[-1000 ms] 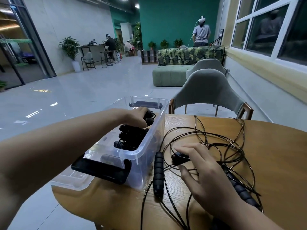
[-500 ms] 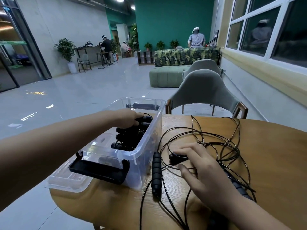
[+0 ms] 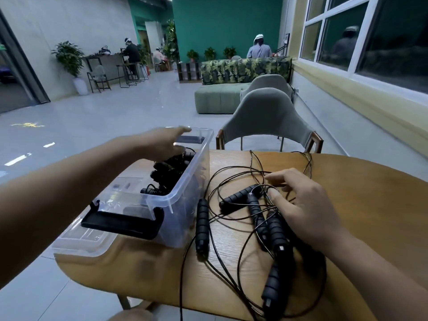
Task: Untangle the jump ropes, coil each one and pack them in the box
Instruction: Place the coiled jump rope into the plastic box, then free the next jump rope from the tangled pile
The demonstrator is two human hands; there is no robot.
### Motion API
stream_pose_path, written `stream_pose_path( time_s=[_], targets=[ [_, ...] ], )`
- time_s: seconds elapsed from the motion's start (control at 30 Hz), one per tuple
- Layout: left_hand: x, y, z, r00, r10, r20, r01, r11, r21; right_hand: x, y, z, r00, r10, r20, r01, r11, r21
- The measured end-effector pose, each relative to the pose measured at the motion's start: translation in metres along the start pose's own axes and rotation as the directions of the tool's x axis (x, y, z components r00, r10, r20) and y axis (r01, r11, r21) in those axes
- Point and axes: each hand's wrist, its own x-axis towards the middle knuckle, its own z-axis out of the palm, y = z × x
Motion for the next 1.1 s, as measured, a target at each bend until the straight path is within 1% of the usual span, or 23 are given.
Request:
stream_pose_path(
  time_s=[0.1,0.17,0.23,0.33,0.4,0.47,0.53,0.63,0.7,0.77,0.83,1.0,1.1],
  targets=[
    [-0.022,0.029,-0.013,0.992,0.076,-0.098,-0.085,0.992,-0.089,-0.004,0.000,-0.005,0.999,0.003,0.034,-0.003,1.000,0.005],
    [-0.037,0.051,-0.020,0.977,0.137,-0.166,-0.154,0.983,-0.096,-0.004,-0.001,-0.007,0.997,0.002,0.074,-0.003,1.000,0.011],
    [-0.054,0.076,-0.019,0.960,0.208,-0.189,-0.229,0.968,-0.097,-0.007,-0.002,-0.009,0.992,0.001,0.125,-0.002,1.000,0.006],
    [-0.080,0.110,-0.007,0.938,0.316,-0.140,-0.326,0.944,-0.056,-0.011,-0.004,-0.010,0.979,-0.019,0.201,0.022,1.000,-0.011],
    [-0.094,0.125,0.006,0.939,0.337,-0.068,-0.342,0.935,-0.091,-0.015,-0.008,-0.009,0.971,-0.036,0.238,0.041,0.999,-0.017],
    [-0.102,0.133,0.025,0.953,0.302,-0.010,-0.300,0.941,-0.154,-0.019,-0.013,-0.007,0.958,-0.056,0.280,0.065,0.998,-0.022],
    [-0.107,0.138,0.048,0.973,0.226,0.039,-0.216,0.960,-0.177,-0.023,-0.018,-0.003,0.932,-0.075,0.355,0.085,0.996,-0.011],
    [-0.112,0.137,0.090,0.987,0.097,0.124,-0.084,0.991,-0.108,-0.030,-0.021,0.005,0.876,-0.079,0.477,0.090,0.996,0.000],
    [-0.113,0.135,0.113,0.991,0.044,0.129,-0.037,0.998,-0.059,-0.035,-0.021,0.011,0.842,-0.089,0.533,0.115,0.993,-0.016],
    [-0.115,0.135,0.129,0.994,0.019,0.111,-0.015,0.999,-0.040,-0.040,-0.021,0.018,0.814,-0.111,0.570,0.150,0.988,-0.022],
    [-0.115,0.135,0.139,0.996,0.008,0.086,-0.004,0.999,-0.039,-0.042,-0.020,0.024,0.803,-0.121,0.584,0.157,0.987,-0.012],
    [-0.109,0.128,0.156,0.993,-0.087,0.081,0.094,0.992,-0.090,-0.045,-0.016,0.031,0.829,-0.117,0.547,0.155,0.988,-0.024],
    [-0.107,0.126,0.156,0.995,-0.103,0.014,0.104,0.990,-0.091,-0.044,-0.014,0.030,0.839,-0.111,0.532,0.152,0.988,-0.033]
  ],
)
